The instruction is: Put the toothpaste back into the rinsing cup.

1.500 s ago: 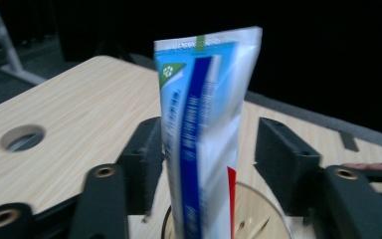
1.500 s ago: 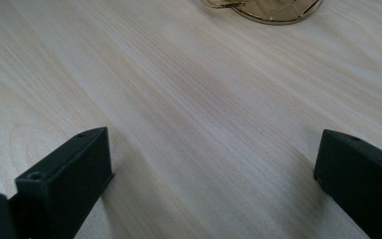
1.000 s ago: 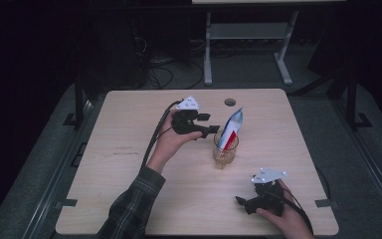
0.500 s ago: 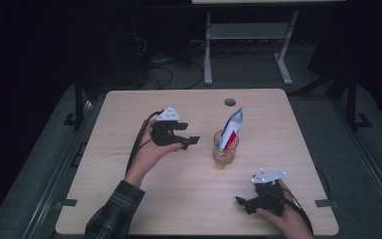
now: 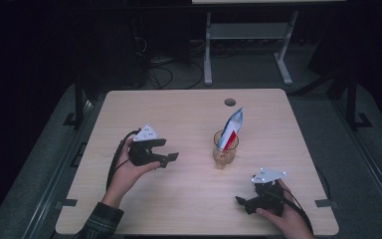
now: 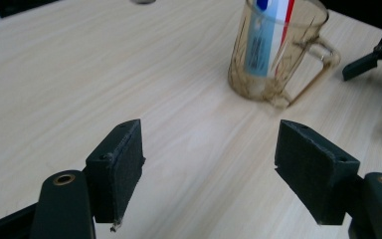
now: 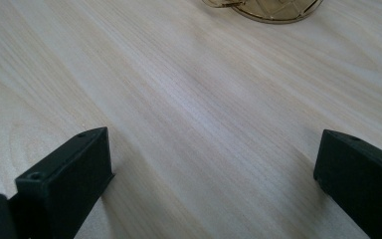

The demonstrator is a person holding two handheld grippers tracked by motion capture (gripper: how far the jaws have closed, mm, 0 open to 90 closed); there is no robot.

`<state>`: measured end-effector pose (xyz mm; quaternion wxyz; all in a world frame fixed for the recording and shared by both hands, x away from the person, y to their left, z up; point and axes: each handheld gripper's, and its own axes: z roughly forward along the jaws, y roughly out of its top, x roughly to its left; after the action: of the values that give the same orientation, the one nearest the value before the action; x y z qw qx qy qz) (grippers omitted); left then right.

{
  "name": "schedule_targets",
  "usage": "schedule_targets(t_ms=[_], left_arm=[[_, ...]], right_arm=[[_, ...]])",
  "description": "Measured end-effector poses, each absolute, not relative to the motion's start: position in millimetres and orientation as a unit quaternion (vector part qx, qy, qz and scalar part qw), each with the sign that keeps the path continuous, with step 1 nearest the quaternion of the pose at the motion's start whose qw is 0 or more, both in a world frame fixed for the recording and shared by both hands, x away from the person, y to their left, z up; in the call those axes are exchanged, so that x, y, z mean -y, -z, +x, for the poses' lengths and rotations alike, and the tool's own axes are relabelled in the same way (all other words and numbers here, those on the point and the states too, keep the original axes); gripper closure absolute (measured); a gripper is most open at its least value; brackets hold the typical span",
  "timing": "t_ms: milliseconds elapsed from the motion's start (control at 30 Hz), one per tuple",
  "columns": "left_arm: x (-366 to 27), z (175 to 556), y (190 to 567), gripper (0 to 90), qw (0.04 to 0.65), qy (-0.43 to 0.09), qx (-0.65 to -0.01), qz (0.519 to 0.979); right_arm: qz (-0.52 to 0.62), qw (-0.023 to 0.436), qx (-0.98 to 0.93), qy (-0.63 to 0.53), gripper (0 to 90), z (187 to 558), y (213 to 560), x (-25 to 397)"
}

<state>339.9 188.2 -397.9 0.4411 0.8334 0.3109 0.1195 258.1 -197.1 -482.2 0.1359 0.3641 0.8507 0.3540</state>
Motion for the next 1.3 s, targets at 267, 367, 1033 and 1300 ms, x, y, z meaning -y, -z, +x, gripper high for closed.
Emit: schedule_targets(t_ms=[267,367,1033,1300], left_arm=[[-211.9,321.0,413.6,26.1,0.426,-0.121,-0.327,0.834],[-218.0,315.5,419.6,25.5,0.416,-0.124,-0.335,0.836],[-262.0,275.8,465.1,22.7,0.367,-0.141,-0.370,0.842],[-268.0,274.8,474.8,18.7,0.367,-0.159,-0.368,0.839]], right_arm=[[0.364,0.136,-0.851,-0.354,1.0,258.2,482.2,197.1],[0.364,0.136,-0.851,-0.354,1.0,258.2,482.2,197.1],[0.364,0.136,-0.851,-0.354,1.0,258.2,482.2,197.1],[0.363,0.137,-0.851,-0.355,1.0,258.4,482.3,197.1]])
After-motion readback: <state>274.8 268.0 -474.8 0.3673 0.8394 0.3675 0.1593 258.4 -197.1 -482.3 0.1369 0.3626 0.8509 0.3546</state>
